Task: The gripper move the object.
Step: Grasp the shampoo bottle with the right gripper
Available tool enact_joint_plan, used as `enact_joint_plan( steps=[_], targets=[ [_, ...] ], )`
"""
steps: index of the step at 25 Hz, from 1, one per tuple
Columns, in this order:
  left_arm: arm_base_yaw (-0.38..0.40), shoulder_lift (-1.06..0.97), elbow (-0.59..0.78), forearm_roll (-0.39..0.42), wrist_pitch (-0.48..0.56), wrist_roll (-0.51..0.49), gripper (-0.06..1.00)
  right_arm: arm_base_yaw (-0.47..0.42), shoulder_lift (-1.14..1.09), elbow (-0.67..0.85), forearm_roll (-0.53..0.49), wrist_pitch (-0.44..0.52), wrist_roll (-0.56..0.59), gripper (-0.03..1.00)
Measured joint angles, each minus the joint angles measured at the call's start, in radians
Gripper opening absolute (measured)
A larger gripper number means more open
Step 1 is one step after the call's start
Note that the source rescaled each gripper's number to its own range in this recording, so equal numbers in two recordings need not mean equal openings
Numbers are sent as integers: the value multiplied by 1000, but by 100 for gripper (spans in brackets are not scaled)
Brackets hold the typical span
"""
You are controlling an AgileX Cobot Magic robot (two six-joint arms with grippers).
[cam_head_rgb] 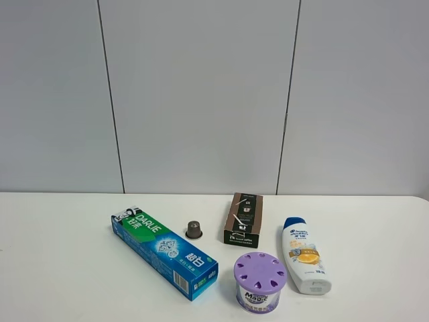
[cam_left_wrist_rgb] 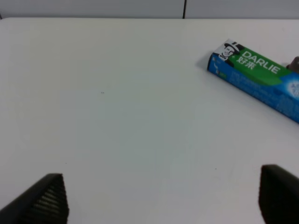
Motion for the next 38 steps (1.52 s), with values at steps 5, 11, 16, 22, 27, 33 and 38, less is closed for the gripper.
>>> enact_joint_plan(
  steps=[5,11,16,22,27,33,38],
  targets=[
    [0,0,0,0,0,0,100,0,0,0,0,0,0,85],
    [0,0,0,0,0,0,100,0,0,0,0,0,0,85],
    [0,0,0,0,0,0,100,0,0,0,0,0,0,85],
    [0,0,0,0,0,0,100,0,0,0,0,0,0,85],
    [0,0,0,0,0,0,100,0,3,0,0,0,0,85],
    [0,0,0,0,0,0,100,0,201,1,2,-6,-172,85],
    [0,0,0,0,0,0,100,0,464,-81,87,-135,-265,85]
  ],
)
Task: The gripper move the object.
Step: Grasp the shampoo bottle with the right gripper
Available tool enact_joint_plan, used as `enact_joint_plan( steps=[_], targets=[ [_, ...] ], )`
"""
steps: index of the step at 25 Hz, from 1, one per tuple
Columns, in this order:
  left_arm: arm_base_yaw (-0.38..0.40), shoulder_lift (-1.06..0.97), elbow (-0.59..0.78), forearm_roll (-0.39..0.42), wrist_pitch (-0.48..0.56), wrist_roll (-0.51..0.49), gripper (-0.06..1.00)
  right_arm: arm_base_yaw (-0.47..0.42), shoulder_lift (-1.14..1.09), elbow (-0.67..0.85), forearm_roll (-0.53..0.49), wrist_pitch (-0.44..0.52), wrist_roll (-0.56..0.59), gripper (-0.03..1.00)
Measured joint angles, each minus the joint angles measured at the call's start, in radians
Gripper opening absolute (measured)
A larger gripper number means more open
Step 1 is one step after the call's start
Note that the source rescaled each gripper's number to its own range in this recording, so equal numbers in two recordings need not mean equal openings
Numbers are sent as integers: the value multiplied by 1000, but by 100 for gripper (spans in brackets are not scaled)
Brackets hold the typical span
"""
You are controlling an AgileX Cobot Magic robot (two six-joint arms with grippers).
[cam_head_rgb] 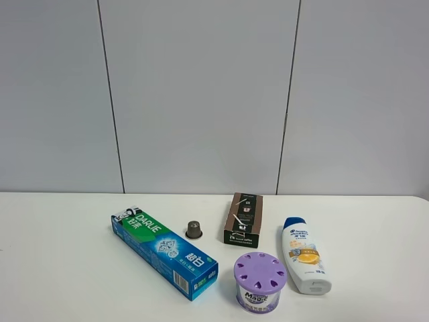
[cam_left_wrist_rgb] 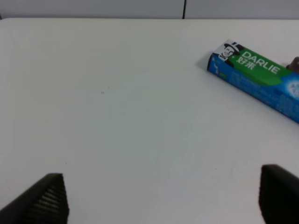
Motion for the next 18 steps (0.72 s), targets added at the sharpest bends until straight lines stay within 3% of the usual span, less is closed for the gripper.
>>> enact_joint_plan(
  steps=[2,5,9,13,18],
  targets=[
    [0,0,0,0,0,0,100,0,89,-55,32,-102,-1,85],
    [0,0,0,0,0,0,100,0,239,-142,48,-180,-25,83],
    [0,0,0,0,0,0,100,6,461,-247,102,-233,-59,80],
    [0,0,0,0,0,0,100,47,669,-322,254,-259,-128,79],
    [0,0,0,0,0,0,100,153,925,-424,329,-261,-192,96]
  ],
)
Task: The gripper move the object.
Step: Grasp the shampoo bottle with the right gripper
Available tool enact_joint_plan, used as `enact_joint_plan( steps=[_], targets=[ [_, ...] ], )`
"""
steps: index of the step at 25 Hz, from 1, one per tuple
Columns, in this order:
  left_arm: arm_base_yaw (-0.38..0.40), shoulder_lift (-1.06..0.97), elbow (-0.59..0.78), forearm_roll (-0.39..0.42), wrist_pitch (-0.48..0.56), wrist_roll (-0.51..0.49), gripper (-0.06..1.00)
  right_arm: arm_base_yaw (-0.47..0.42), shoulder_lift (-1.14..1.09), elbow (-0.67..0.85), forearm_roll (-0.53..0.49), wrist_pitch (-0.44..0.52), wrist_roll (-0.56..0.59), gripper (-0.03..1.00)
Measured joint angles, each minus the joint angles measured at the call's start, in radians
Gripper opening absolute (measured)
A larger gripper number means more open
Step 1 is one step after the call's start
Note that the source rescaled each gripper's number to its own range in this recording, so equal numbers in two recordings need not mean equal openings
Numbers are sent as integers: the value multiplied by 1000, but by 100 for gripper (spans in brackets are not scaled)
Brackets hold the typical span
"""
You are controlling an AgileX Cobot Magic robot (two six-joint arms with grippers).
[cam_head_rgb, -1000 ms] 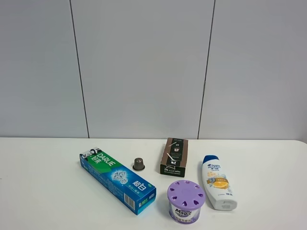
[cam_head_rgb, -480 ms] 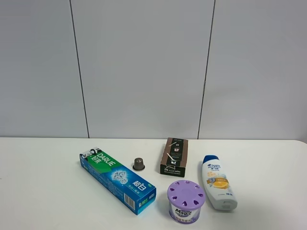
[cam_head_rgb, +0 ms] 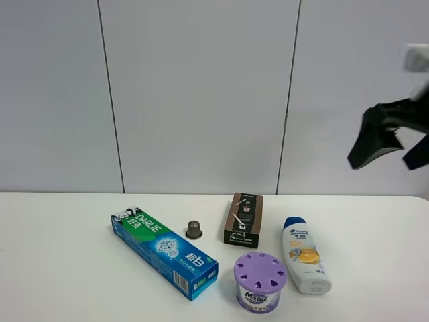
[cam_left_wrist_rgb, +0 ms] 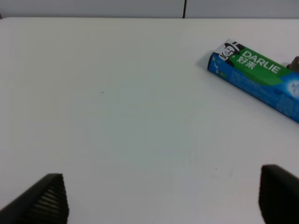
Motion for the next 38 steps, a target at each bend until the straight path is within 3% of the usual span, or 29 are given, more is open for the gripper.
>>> enact_joint_plan(
  steps=[8,10,21,28,38],
  targets=[
    [0,0,0,0,0,0,100,82,363,-169,-133,34,356,100],
    [0,0,0,0,0,0,100,84,425,-200,-154,45,399,100],
    [0,0,0,0,0,0,100,165,616,-256,-162,16,441,100],
    [0,0,0,0,0,0,100,166,636,-262,-173,-58,483,100],
    [0,0,0,0,0,0,100,173,679,-263,-182,-78,483,100]
  ],
)
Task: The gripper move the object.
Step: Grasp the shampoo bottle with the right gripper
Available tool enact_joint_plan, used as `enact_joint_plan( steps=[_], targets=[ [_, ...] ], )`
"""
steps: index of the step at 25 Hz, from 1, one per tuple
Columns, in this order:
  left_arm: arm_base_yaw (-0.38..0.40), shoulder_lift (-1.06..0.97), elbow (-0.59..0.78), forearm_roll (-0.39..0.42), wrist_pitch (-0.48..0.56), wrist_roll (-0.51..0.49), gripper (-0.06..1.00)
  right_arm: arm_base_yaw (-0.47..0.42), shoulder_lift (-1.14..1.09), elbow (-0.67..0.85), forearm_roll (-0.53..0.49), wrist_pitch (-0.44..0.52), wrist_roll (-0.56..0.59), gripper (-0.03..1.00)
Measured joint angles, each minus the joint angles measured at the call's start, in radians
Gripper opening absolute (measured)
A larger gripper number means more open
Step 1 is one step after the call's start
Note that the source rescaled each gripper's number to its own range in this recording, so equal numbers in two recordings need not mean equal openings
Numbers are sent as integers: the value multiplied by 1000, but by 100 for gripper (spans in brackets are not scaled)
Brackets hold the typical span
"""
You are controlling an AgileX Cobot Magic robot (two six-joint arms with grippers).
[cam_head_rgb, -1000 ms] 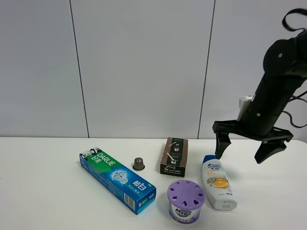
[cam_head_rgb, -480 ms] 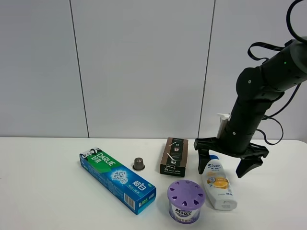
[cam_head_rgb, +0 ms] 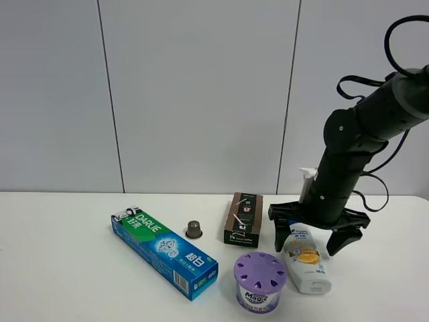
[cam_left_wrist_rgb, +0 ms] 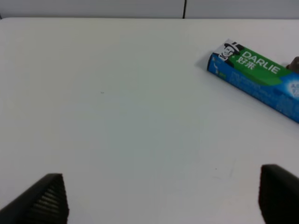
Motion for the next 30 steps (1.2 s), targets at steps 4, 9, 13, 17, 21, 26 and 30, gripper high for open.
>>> enact_joint_plan(
  steps=[4,9,13,17,21,26,30],
  targets=[
    [0,0,0,0,0,0,100,0,0,0,-2,-16,-1,98],
    [0,0,0,0,0,0,100,0,0,0,-6,-35,-3,97],
    [0,0,0,0,0,0,100,0,17,0,-6,-35,-3,98],
    [0,0,0,0,0,0,100,0,27,0,-5,-35,-3,98],
    [0,0,0,0,0,0,100,4,30,0,-6,-33,-3,90],
    [0,0,0,0,0,0,100,18,31,0,-6,-31,-3,71],
    [0,0,0,0,0,0,100,23,32,0,-6,-31,-3,38]
  ],
)
